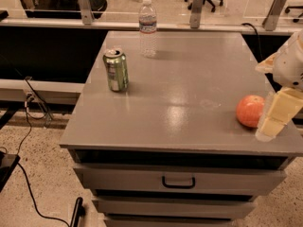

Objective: Move apple near green can

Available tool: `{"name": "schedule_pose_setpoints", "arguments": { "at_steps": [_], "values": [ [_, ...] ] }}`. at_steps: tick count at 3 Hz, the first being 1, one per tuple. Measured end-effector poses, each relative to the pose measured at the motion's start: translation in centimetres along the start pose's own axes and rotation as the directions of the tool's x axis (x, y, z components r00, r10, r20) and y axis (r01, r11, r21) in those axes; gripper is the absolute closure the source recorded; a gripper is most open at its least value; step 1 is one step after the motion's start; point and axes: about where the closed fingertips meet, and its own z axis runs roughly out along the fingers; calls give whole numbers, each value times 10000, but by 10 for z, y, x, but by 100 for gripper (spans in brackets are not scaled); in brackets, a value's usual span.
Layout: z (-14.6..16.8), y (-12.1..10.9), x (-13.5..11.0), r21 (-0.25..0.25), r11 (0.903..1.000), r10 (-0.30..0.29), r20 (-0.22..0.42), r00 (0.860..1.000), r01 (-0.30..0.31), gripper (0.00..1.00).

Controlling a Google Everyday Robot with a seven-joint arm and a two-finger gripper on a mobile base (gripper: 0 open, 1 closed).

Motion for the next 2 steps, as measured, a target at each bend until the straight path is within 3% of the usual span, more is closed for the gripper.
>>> {"name": "schedule_pose_setpoints", "arguments": {
  "at_steps": [2],
  "values": [
    [49,-29,39,-148,9978,653,172,9977,-651,0]
  ]
}}
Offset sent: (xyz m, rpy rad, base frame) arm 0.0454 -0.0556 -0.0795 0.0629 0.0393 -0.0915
